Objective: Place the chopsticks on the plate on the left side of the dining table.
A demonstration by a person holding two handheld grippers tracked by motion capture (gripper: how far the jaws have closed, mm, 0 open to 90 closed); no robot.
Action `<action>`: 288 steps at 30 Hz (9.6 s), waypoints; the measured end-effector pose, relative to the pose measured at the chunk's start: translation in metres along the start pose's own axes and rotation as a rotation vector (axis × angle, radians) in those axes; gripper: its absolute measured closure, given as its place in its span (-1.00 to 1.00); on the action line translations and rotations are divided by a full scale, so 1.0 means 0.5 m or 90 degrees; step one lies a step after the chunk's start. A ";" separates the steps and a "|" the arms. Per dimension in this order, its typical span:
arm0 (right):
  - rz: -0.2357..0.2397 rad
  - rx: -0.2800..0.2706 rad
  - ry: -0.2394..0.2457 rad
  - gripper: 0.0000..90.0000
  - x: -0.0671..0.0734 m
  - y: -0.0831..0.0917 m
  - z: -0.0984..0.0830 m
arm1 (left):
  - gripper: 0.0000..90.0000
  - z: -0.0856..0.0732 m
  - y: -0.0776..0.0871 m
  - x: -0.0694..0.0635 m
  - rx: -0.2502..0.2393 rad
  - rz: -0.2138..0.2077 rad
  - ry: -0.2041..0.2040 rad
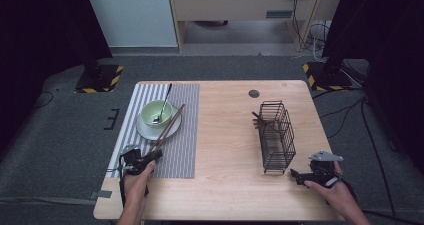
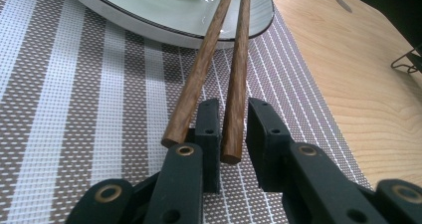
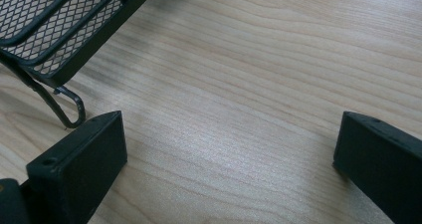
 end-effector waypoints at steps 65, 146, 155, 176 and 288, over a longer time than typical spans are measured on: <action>0.000 0.000 0.001 -0.99 0.000 0.000 0.000 | -0.28 0.052 0.012 -0.011 0.000 0.020 -0.138; 0.000 0.000 0.001 -0.99 0.000 -0.001 0.000 | -0.08 0.082 0.012 0.072 -0.028 0.125 -0.139; 0.000 0.000 0.001 -0.99 0.000 -0.001 0.000 | -0.15 0.092 0.008 0.085 -0.033 0.129 -0.137; 0.000 0.000 0.001 -0.99 0.000 -0.001 0.000 | -0.18 0.110 0.003 0.107 -0.059 0.153 -0.145; -0.001 0.000 0.001 -0.99 0.000 -0.001 0.001 | 0.21 0.165 0.006 0.133 -0.068 0.192 -0.191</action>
Point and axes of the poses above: each handheld gripper's, and its own axes: y roughly backward along the jaws, z roughly out of its top, x roughly to its left, the point moved 4 cm from there along -y, roughly forward along the jaws, and after that the axes turned 7 degrees about y, right-handed, at the moved point
